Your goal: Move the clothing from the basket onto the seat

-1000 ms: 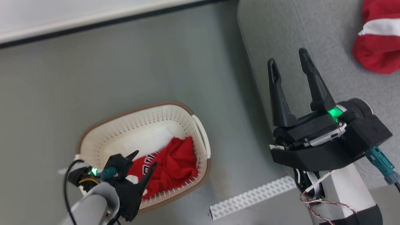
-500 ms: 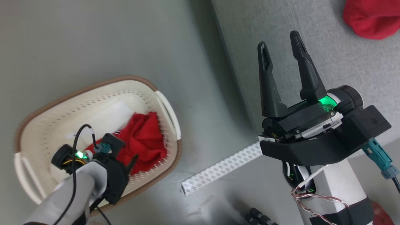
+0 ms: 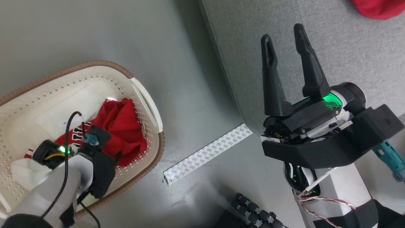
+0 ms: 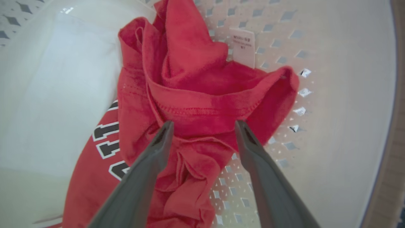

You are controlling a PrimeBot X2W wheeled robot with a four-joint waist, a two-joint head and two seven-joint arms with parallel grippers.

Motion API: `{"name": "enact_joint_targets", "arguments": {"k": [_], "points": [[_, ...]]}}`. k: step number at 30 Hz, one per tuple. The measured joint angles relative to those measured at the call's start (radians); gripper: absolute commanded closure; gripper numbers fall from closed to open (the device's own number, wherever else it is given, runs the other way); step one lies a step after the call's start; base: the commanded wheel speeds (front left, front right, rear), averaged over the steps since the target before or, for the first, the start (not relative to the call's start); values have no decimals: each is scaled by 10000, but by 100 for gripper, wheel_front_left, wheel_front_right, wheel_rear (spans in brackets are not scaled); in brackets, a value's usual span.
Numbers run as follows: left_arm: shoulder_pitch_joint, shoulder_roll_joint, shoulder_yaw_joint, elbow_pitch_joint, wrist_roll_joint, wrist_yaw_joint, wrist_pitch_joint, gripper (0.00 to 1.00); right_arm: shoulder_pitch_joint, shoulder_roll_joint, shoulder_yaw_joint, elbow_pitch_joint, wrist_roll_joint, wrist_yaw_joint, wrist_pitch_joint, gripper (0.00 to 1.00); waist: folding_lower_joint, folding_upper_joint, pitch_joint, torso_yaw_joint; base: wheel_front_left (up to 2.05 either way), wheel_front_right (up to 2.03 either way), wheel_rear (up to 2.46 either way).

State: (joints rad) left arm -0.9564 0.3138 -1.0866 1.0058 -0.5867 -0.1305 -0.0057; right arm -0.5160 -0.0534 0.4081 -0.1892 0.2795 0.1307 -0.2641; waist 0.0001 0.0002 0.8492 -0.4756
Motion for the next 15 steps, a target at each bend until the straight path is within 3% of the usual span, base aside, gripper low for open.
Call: {"name": "enact_joint_targets", "arguments": {"k": [8,15], "points": [[-798,-301,-224,1104,247,360,-305,0,168,6,-123,-157,15,0,0,0,-1,0,454,80,0,0,0],[-973,-566,-499,1825,322,251,-295,0,118,10,-58,-155,13,0,0,0,-1,0,756,284,0,0,0]]}}
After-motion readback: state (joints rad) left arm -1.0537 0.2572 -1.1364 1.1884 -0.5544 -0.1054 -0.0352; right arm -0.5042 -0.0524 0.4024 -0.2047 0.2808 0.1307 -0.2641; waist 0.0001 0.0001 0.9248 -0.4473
